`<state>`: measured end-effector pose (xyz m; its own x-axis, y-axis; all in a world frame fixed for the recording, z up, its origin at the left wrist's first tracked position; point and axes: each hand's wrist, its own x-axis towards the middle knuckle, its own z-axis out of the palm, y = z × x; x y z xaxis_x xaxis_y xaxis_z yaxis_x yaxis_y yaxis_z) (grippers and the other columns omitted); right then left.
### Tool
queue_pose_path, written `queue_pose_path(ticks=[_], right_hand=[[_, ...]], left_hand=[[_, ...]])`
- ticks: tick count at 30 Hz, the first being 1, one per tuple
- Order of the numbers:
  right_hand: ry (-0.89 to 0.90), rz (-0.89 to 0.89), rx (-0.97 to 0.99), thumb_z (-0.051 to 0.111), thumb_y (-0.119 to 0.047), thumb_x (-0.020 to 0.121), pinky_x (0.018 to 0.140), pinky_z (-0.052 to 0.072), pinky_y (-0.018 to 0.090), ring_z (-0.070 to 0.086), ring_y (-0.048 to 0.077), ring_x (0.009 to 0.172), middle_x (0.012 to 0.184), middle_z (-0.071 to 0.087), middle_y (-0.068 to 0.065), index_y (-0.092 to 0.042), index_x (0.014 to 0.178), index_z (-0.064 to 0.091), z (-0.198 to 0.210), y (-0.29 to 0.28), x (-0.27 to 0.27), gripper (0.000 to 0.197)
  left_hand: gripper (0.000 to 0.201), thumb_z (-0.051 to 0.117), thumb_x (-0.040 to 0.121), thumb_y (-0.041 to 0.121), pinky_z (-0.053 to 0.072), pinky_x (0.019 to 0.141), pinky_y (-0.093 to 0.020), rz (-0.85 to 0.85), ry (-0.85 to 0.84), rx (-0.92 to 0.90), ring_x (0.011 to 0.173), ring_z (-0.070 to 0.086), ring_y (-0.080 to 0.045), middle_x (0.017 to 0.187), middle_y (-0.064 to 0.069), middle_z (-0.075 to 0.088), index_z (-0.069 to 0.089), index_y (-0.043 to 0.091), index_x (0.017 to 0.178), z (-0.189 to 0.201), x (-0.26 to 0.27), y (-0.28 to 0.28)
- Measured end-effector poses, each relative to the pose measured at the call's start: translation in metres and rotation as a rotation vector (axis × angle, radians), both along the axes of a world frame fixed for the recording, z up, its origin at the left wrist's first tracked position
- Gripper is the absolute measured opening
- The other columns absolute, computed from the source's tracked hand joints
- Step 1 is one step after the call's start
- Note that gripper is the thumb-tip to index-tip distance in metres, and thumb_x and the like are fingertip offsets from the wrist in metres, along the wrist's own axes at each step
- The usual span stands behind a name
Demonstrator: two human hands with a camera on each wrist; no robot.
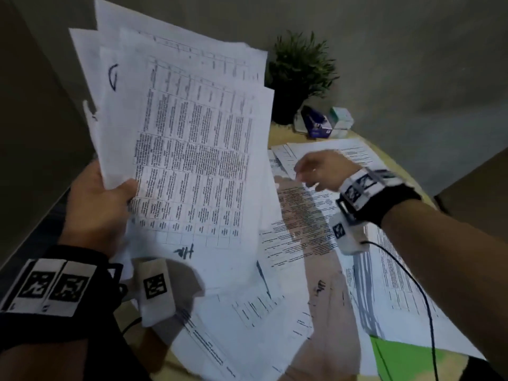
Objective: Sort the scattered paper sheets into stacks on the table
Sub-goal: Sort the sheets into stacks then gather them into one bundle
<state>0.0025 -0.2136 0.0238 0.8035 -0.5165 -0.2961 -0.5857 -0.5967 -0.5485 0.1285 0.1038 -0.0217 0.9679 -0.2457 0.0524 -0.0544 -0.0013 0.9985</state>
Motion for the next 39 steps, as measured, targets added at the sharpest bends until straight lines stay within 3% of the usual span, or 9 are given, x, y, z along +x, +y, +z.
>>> queue_pose_path(ticks=[3,7,14,20,25,30,33,36,39], right_hand=[[0.262,0.185,-0.266,0.072,-0.024,0.081,0.083,0.042,0.024,0.056,0.021,0.108,0.125,0.06,0.0,-0.019,0.126,0.058,-0.027,0.011,0.01,0.047],[0.343,0.294,-0.382,0.061,-0.013,0.085,0.098,0.045,0.034,0.045,0.029,0.125,0.138,0.049,0.001,-0.025,0.137,0.045,-0.047,0.017,0.027,0.057],[0.437,0.348,-0.53,0.08,-0.028,0.072,0.088,0.048,0.042,0.046,0.033,0.116,0.123,0.048,0.009,-0.022,0.132,0.046,-0.057,0.014,0.035,0.07],[0.529,0.352,-0.624,0.079,-0.036,0.073,0.096,0.044,0.043,0.042,0.029,0.123,0.136,0.043,0.003,-0.026,0.135,0.045,-0.053,0.01,0.031,0.071],[0.492,0.343,-0.623,0.085,-0.042,0.063,0.088,0.043,0.041,0.046,0.031,0.116,0.127,0.05,0.0,-0.029,0.136,0.042,-0.056,0.005,0.032,0.086],[0.496,0.369,-0.61,0.084,-0.036,0.064,0.089,0.049,0.043,0.053,0.031,0.112,0.124,0.051,0.004,-0.024,0.122,0.054,-0.055,0.006,0.035,0.066],[0.466,0.382,-0.557,0.087,-0.04,0.057,0.086,0.051,0.043,0.058,0.031,0.106,0.12,0.051,0.005,-0.024,0.12,0.054,-0.057,-0.001,0.037,0.073],[0.468,0.321,-0.6,0.083,-0.037,0.065,0.091,0.041,0.041,0.058,0.029,0.107,0.12,0.056,0.001,-0.023,0.126,0.05,-0.06,-0.007,0.038,0.071],[0.465,0.253,-0.566,0.067,-0.021,0.082,0.101,0.028,0.043,0.056,0.026,0.108,0.113,0.063,0.0,-0.024,0.116,0.055,-0.059,-0.012,0.041,0.036]], left_hand=[[0.036,0.052,0.086,0.001,0.054,0.088,-0.053,0.005,-0.04,0.017,0.096,0.07,-0.024,0.102,-0.001,0.072,0.068,0.03,0.101,-0.002,0.002,0.005],[0.035,0.053,0.084,0.002,0.053,0.091,-0.052,-0.018,-0.062,-0.023,0.099,0.069,-0.025,0.104,-0.002,0.073,0.069,0.027,0.103,-0.001,0.001,0.007],[0.037,0.05,0.09,-0.008,0.058,0.082,-0.034,-0.039,-0.031,-0.052,0.097,0.069,-0.024,0.093,0.005,0.074,0.067,0.023,0.101,-0.003,0.005,0.006],[0.034,0.055,0.081,0.0,0.054,0.09,-0.045,-0.092,-0.013,-0.119,0.103,0.066,-0.031,0.107,-0.006,0.071,0.066,0.019,0.108,0.0,0.002,0.006],[0.033,0.056,0.076,0.004,0.058,0.084,-0.034,-0.135,0.013,-0.159,0.098,0.068,-0.023,0.101,-0.001,0.072,0.068,0.023,0.1,0.002,0.001,0.005],[0.034,0.057,0.084,-0.002,0.058,0.082,-0.033,-0.132,0.017,-0.162,0.102,0.066,-0.028,0.11,-0.01,0.068,0.062,0.016,0.112,0.002,0.002,0.005],[0.037,0.047,0.091,-0.01,0.058,0.081,-0.03,-0.12,0.009,-0.15,0.098,0.068,-0.024,0.106,-0.005,0.07,0.064,0.02,0.106,0.003,0.0,0.005],[0.039,0.046,0.092,-0.01,0.058,0.076,-0.026,-0.12,0.006,-0.131,0.094,0.068,-0.019,0.102,-0.001,0.07,0.063,0.022,0.105,0.005,0.0,0.003],[0.038,0.045,0.092,-0.011,0.058,0.072,-0.023,-0.116,0.009,-0.135,0.09,0.068,-0.016,0.103,-0.004,0.068,0.062,0.021,0.105,0.004,0.001,0.004]])
